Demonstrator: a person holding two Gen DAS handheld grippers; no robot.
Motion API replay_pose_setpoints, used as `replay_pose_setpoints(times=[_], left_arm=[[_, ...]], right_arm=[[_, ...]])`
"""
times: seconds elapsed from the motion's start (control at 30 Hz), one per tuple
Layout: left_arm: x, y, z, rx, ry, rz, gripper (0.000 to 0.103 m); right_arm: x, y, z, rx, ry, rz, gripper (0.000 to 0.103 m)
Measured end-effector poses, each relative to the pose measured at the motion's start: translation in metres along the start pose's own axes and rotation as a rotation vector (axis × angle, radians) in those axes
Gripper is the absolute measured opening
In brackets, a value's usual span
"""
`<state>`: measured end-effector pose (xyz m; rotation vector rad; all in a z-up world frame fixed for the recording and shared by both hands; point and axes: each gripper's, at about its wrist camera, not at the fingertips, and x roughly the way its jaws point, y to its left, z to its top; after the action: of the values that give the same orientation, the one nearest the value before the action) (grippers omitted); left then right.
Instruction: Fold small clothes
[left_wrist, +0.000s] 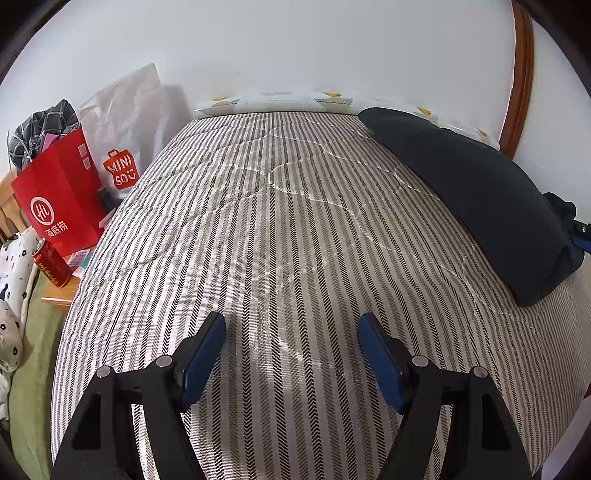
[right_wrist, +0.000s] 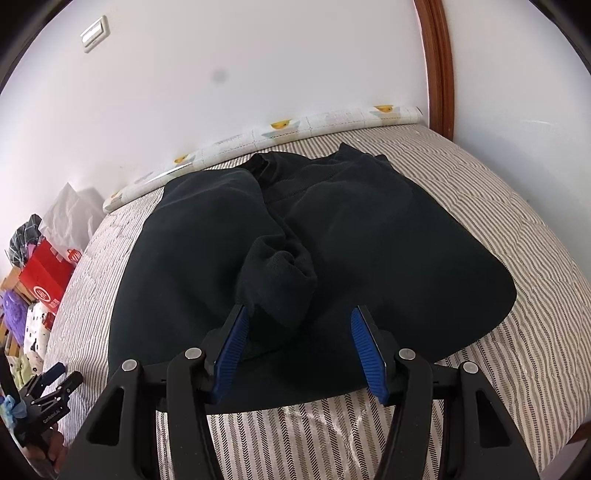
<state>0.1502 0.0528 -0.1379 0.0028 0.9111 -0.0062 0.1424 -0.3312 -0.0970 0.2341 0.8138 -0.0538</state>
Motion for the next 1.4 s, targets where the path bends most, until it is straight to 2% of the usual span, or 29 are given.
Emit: replay_pose_setpoints(times=[0.67,1.23,1.4], left_arm=[[-0.001,0.002,0.001,-0.009,0.003,0.002,0.072],[-0.001,0.002,0.001,-0.010,0.009,0.011,0.074],[-0.002,0.002,0.000,-0.008,0.008,0.012,0.074]], right_arm=[[0.000,0.002,0.000,0.006,0.010,0.009,0.057],[-0.015,-0.006,0.002,-0.001,-0.020,0.003,0.057],[-0.021,-0.008,-0.002,-0.009,-0.017,0.048,0.060]])
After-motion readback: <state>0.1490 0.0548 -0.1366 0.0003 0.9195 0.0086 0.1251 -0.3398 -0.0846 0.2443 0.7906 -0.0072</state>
